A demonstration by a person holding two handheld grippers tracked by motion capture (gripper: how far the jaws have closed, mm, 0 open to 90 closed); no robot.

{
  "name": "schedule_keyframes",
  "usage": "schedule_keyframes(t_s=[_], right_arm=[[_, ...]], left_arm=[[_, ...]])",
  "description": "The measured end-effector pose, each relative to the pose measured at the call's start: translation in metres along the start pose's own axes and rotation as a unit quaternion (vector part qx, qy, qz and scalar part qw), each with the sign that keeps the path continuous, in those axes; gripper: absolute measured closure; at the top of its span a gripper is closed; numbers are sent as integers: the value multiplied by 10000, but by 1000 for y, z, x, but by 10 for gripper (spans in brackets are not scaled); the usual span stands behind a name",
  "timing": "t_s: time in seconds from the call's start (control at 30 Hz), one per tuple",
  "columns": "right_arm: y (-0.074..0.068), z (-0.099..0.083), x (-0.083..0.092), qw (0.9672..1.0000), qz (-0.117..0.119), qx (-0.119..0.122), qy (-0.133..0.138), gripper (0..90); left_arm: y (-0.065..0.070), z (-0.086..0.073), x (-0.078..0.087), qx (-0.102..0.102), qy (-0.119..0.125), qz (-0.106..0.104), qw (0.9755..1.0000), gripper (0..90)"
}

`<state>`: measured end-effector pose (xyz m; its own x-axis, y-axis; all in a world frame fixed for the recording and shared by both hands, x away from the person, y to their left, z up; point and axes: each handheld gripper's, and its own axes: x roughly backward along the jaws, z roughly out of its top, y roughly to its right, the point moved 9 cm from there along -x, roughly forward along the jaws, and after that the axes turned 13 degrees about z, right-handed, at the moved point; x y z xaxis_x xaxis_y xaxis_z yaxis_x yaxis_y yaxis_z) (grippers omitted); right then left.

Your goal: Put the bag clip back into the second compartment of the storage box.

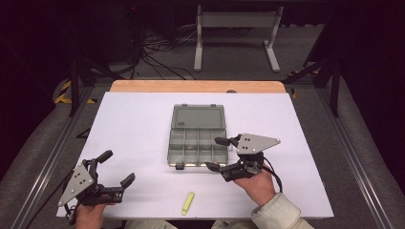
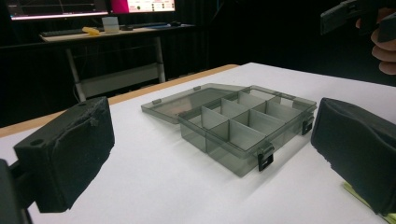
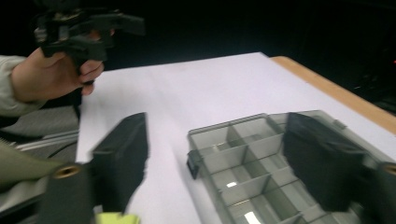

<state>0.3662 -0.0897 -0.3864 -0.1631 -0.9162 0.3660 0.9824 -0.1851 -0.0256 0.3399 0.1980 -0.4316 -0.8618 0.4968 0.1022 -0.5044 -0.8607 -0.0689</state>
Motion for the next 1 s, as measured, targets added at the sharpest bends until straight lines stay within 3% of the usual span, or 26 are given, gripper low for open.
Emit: schedule_keyframes(t_s=[0.2,0.23,0.37,0.67,0.83,1.0], right_arm=[[-10,-2,-15,9978,330,74,-562,666],[-10,-2,-15,9978,330,74,-562,666],[-15,-7,-26,9942,470,147,-951,900],[-18,-17,-43,9880,602,-23,-1425,900],[-21,-25,-55,9854,722,-106,-1539,900],[-26,-41,-71,9802,884,-167,-1763,900]], left_arm=[[0,0,0,-7,8,-4,10000,0],[0,0,0,-7,8,-4,10000,0],[0,0,0,-10,4,-11,10000,0],[1,0,-1,-28,4,-16,10000,0],[0,0,0,-15,9,-12,10000,0],[0,0,1,-17,21,-10,10000,0]])
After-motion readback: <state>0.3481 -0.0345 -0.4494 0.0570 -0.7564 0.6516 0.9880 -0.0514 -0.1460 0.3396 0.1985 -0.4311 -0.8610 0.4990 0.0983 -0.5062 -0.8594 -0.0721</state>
